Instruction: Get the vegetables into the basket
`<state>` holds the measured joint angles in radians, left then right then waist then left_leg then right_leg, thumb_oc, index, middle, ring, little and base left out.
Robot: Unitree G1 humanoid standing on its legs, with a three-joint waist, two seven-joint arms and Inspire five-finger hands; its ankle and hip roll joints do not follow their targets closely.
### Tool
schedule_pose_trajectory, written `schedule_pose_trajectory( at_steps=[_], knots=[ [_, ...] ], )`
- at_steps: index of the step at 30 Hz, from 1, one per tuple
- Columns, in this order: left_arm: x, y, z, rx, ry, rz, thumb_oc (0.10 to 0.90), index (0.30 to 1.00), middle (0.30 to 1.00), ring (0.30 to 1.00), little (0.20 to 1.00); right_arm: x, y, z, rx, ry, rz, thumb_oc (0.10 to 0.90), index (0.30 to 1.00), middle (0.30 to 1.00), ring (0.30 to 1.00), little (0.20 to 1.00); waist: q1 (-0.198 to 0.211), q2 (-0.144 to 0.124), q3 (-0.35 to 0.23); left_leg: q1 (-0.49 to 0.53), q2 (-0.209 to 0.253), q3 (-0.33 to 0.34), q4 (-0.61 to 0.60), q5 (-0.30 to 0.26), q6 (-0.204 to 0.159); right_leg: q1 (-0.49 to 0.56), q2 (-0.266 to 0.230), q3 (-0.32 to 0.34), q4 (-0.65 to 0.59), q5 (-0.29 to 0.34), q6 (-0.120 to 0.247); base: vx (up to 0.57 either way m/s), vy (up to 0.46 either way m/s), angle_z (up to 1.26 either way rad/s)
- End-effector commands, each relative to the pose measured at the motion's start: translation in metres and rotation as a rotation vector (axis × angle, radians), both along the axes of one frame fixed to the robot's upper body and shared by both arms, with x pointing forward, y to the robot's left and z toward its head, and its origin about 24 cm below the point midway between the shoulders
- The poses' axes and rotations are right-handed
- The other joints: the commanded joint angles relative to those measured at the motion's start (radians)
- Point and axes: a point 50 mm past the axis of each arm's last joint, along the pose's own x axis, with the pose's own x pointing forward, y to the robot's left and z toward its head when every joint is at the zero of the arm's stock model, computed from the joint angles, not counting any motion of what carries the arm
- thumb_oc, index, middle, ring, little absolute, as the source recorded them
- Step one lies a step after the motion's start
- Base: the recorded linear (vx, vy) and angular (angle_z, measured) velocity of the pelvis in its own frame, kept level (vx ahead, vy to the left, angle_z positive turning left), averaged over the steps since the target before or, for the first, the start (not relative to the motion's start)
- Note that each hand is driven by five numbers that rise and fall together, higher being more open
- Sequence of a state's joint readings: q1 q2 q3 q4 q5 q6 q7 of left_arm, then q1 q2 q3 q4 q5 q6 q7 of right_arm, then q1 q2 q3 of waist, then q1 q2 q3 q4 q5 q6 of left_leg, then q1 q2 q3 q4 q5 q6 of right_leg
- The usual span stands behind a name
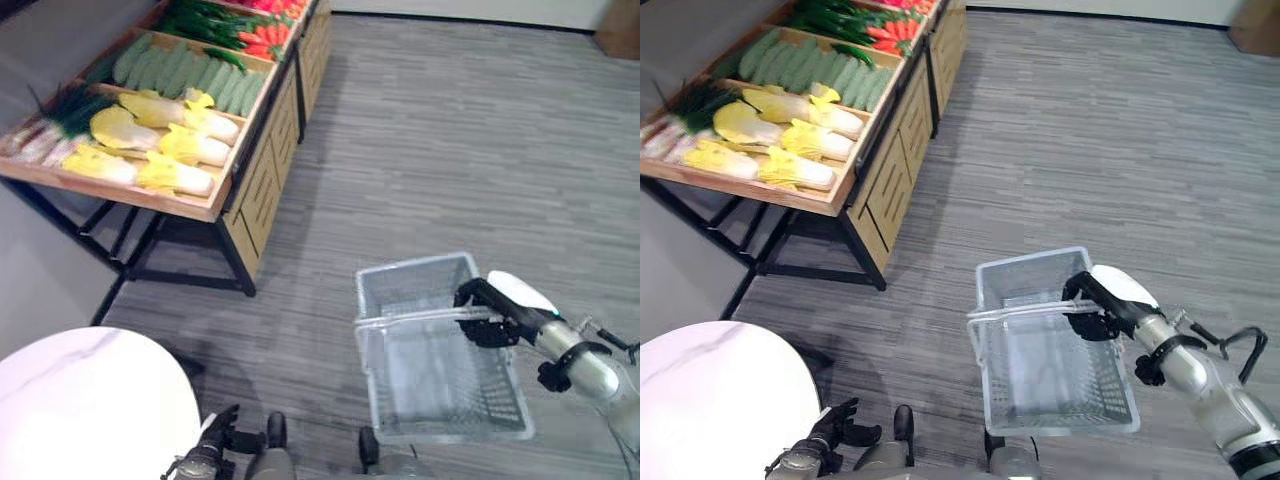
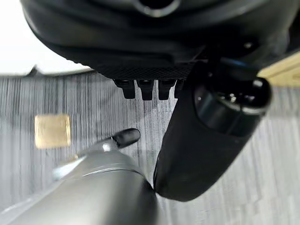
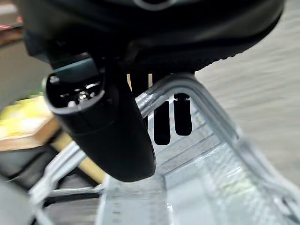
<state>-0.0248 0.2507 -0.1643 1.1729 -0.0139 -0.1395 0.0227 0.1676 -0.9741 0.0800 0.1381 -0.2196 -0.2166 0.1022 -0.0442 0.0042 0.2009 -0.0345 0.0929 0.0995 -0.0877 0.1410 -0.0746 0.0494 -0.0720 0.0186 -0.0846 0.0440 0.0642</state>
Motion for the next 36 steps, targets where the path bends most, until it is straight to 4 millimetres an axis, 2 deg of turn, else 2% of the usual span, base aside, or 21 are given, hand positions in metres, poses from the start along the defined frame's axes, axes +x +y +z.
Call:
schedule_pose_trajectory(
  at_steps=[1, 7, 10, 11, 13, 14, 15, 18, 19, 22, 24, 25, 26, 27, 28, 29, 31, 32, 34, 35, 36],
  knots=[
    [-0.004, 0.012, 0.002, 0.054, 0.015, -0.067, 0.9, 1.0, 1.0, 1.0, 1.0, 0.029, 0.009, 0.065, 0.043, -0.362, 0.052, 0.4, 0.3, 0.3, 0.3, 0.3, 0.066, -0.035, -0.059, 0.016, 0.013, 0.045, 0.046, -0.052, -0.018, -0.015, -0.075, 0.05, 0.095, -0.037, 0.086, 0.12, 0.207, -0.43],
    [0.005, 0.018, 0.007, 0.07, -0.024, -0.032, 0.9, 1.0, 1.0, 1.0, 1.0, 0.028, -0.003, 0.049, 0.051, -0.359, -0.044, 0.4, 0.3, 0.3, 0.3, 0.3, 0.067, -0.054, -0.059, 0.012, -0.035, 0.1, 0.089, -0.119, 0.031, -0.073, -0.116, 0.11, 0.133, 0.023, 0.14, 0.09, 0.181, -0.41],
    [0.014, 0.021, 0.012, 0.079, -0.066, -0.027, 0.9, 1.0, 1.0, 1.0, 1.0, 0.026, -0.007, 0.043, 0.057, -0.367, -0.09, 0.4, 0.3, 0.3, 0.3, 0.3, 0.066, -0.047, -0.038, 0.032, -0.057, 0.101, 0.081, -0.138, 0.059, -0.146, -0.119, 0.108, 0.307, 0.066, 0.153, 0.06, 0.155, -0.3],
    [0.015, 0.021, 0.012, 0.079, -0.067, -0.026, 0.9, 1.0, 1.0, 1.0, 1.0, 0.026, -0.007, 0.043, 0.058, -0.368, -0.089, 0.4, 0.3, 0.3, 0.3, 0.3, 0.068, -0.047, -0.04, 0.028, -0.055, 0.103, 0.081, -0.135, 0.058, -0.151, -0.117, 0.11, 0.307, 0.069, 0.153, 0.0, 0.118, -0.21],
    [0.023, 0.023, 0.017, 0.084, -0.1, -0.02, 0.9, 1.0, 1.0, 1.0, 1.0, 0.029, -0.005, 0.044, 0.067, -0.388, -0.095, 0.4, 0.3, 0.3, 0.3, 0.3, 0.062, -0.035, -0.008, 0.049, -0.056, 0.115, 0.078, -0.151, 0.069, -0.222, -0.117, 0.067, 0.442, 0.097, 0.147, 0.07, 0.154, -0.15],
    [0.024, 0.023, 0.017, 0.091, -0.099, -0.027, 0.9, 1.0, 1.0, 1.0, 1.0, 0.031, -0.005, 0.042, 0.084, -0.397, -0.115, 0.4, 0.3, 0.3, 0.3, 0.3, 0.051, -0.027, 0.012, 0.086, -0.061, 0.127, 0.075, -0.168, 0.073, -0.288, -0.115, 0.013, 0.482, 0.105, 0.137, 0.22, 0.161, -0.14],
    [0.024, 0.025, 0.017, 0.093, -0.096, -0.015, 0.9, 1.0, 1.0, 1.0, 1.0, 0.032, -0.002, 0.041, 0.095, -0.402, -0.111, 0.4, 0.3, 0.3, 0.3, 0.3, 0.047, -0.03, 0.013, 0.107, -0.067, 0.144, 0.069, -0.174, 0.07, -0.323, -0.109, -0.025, 0.447, 0.096, 0.132, 0.29, 0.088, -0.19],
    [0.022, 0.026, 0.016, 0.093, -0.087, -0.004, 0.9, 1.0, 1.0, 1.0, 1.0, 0.031, -0.003, 0.039, 0.104, -0.397, -0.119, 0.4, 0.3, 0.3, 0.3, 0.3, 0.032, -0.032, 0.016, 0.145, -0.077, 0.146, 0.056, -0.194, 0.06, -0.351, -0.083, -0.057, 0.349, 0.094, 0.128, 0.28, -0.048, -0.1],
    [0.021, 0.026, 0.015, 0.096, -0.069, -0.008, 0.9, 1.0, 1.0, 1.0, 1.0, 0.03, -0.002, 0.038, 0.113, -0.401, -0.124, 0.4, 0.3, 0.3, 0.3, 0.3, 0.019, -0.039, 0.02, 0.184, -0.085, 0.134, 0.063, -0.221, 0.046, -0.374, -0.082, -0.093, 0.223, 0.122, 0.135, 0.38, -0.109, 0.05],
    [0.019, 0.024, 0.013, 0.103, -0.053, -0.026, 0.9, 1.0, 1.0, 1.0, 1.0, 0.027, -0.005, 0.035, 0.103, -0.393, -0.136, 0.4, 0.3, 0.3, 0.3, 0.3, -0.004, -0.032, 0.013, 0.243, -0.083, 0.1, 0.089, -0.247, 0.028, -0.396, -0.076, -0.099, 0.15, 0.159, 0.142, 0.46, -0.15, 0.18],
    [0.017, 0.023, 0.012, 0.1, -0.047, -0.024, 0.9, 1.0, 1.0, 1.0, 1.0, 0.021, -0.007, 0.031, 0.1, -0.379, -0.151, 0.4, 0.3, 0.3, 0.3, 0.3, -0.004, -0.026, 0.006, 0.251, -0.075, 0.082, 0.102, -0.241, 0.018, -0.381, -0.074, -0.104, 0.169, 0.146, 0.135, 0.25, -0.116, 0.23],
    [0.015, 0.02, 0.01, 0.094, -0.042, -0.015, 0.9, 1.0, 1.0, 1.0, 1.0, 0.02, -0.006, 0.029, 0.102, -0.372, -0.148, 0.4, 0.3, 0.3, 0.3, 0.3, -0.006, -0.024, 0.004, 0.256, -0.07, 0.082, 0.115, -0.239, 0.013, -0.368, -0.069, -0.107, 0.183, 0.157, 0.124, 0.36, -0.203, 0.51],
    [0.013, 0.016, 0.008, 0.083, -0.033, -0.011, 0.9, 1.0, 1.0, 1.0, 1.0, 0.015, -0.011, 0.034, 0.08, -0.376, -0.149, 0.4, 0.3, 0.3, 0.3, 0.3, -0.014, -0.004, -0.006, 0.253, -0.043, 0.067, 0.169, -0.207, -0.011, -0.348, -0.041, -0.119, 0.217, 0.12, 0.093, 0.35, -0.204, 0.52],
    [0.014, 0.016, 0.008, 0.083, -0.033, -0.012, 0.9, 1.0, 1.0, 1.0, 1.0, 0.015, -0.011, 0.034, 0.081, -0.376, -0.149, 0.4, 0.3, 0.3, 0.3, 0.3, -0.015, -0.007, -0.008, 0.248, -0.045, 0.065, 0.169, -0.203, -0.011, -0.35, -0.044, -0.12, 0.215, 0.124, 0.092, 0.53, -0.344, 0.54],
    [0.01, 0.011, 0.005, 0.068, -0.016, -0.006, 0.9, 1.0, 1.0, 1.0, 1.0, 0.011, -0.014, 0.034, 0.09, -0.368, -0.158, 0.4, 0.3, 0.3, 0.3, 0.3, -0.015, 0.013, -0.013, 0.242, -0.014, 0.042, 0.256, -0.096, -0.051, -0.328, -0.007, -0.139, 0.26, 0.065, 0.053, 0.35, -0.274, 0.33],
    [0.01, 0.008, 0.004, 0.06, -0.014, -0.011, 0.9, 1.0, 1.0, 1.0, 1.0, 0.009, -0.017, 0.035, 0.088, -0.371, -0.17, 0.4, 0.3, 0.3, 0.3, 0.3, -0.016, 0.01, -0.015, 0.223, -0.008, 0.037, 0.299, -0.051, -0.06, -0.316, -0.005, -0.145, 0.262, 0.051, 0.039, 0.49, -0.387, 0.26],
    [0.009, 0.005, 0.003, 0.05, -0.01, -0.017, 0.9, 1.0, 1.0, 1.0, 1.0, 0.002, -0.023, 0.036, 0.112, -0.379, -0.201, 0.4, 0.3, 0.3, 0.3, 0.3, -0.016, 0.0, -0.011, 0.145, 0.034, 0.023, 0.505, 0.095, -0.093, -0.265, 0.014, -0.138, 0.273, 0.007, -0.007, 0.35, -0.365, 0.07],
    [0.012, 0.003, 0.004, 0.044, -0.018, -0.02, 0.9, 1.0, 1.0, 1.0, 1.0, 0.0, -0.025, 0.036, 0.106, -0.382, -0.21, 0.4, 0.3, 0.3, 0.3, 0.3, -0.011, -0.012, -0.005, 0.104, 0.041, 0.018, 0.589, 0.118, -0.098, -0.245, 0.015, -0.135, 0.274, -0.011, -0.023, 0.34, -0.399, 0.08],
    [0.015, 0.001, 0.005, 0.043, -0.024, -0.024, 0.9, 1.0, 1.0, 1.0, 1.0, -0.002, -0.026, 0.036, 0.098, -0.379, -0.217, 0.4, 0.3, 0.3, 0.3, 0.3, -0.004, -0.03, 0.004, 0.057, 0.042, 0.018, 0.662, 0.127, -0.089, -0.218, 0.015, -0.124, 0.268, -0.023, -0.041, 0.25, -0.273, -0.03],
    [0.019, -0.002, 0.006, 0.039, -0.042, -0.031, 0.9, 1.0, 1.0, 1.0, 1.0, -0.006, -0.031, 0.038, 0.082, -0.383, -0.243, 0.4, 0.3, 0.3, 0.3, 0.3, 0.024, -0.053, 0.027, -0.056, 0.01, 0.014, 0.708, 0.073, -0.067, -0.159, 0.004, -0.106, 0.252, -0.039, -0.045, 0.4, -0.285, -0.3],
    [0.017, -0.005, 0.005, 0.03, -0.041, -0.023, 0.9, 1.0, 1.0, 1.0, 1.0, -0.006, -0.033, 0.037, 0.081, -0.382, -0.251, 0.4, 0.3, 0.3, 0.3, 0.3, 0.046, -0.07, 0.038, -0.174, -0.009, 0.039, 0.665, 0.021, -0.053, -0.106, -0.008, -0.097, 0.219, -0.04, -0.031, 0.56, -0.298, -0.23]
  ],
)
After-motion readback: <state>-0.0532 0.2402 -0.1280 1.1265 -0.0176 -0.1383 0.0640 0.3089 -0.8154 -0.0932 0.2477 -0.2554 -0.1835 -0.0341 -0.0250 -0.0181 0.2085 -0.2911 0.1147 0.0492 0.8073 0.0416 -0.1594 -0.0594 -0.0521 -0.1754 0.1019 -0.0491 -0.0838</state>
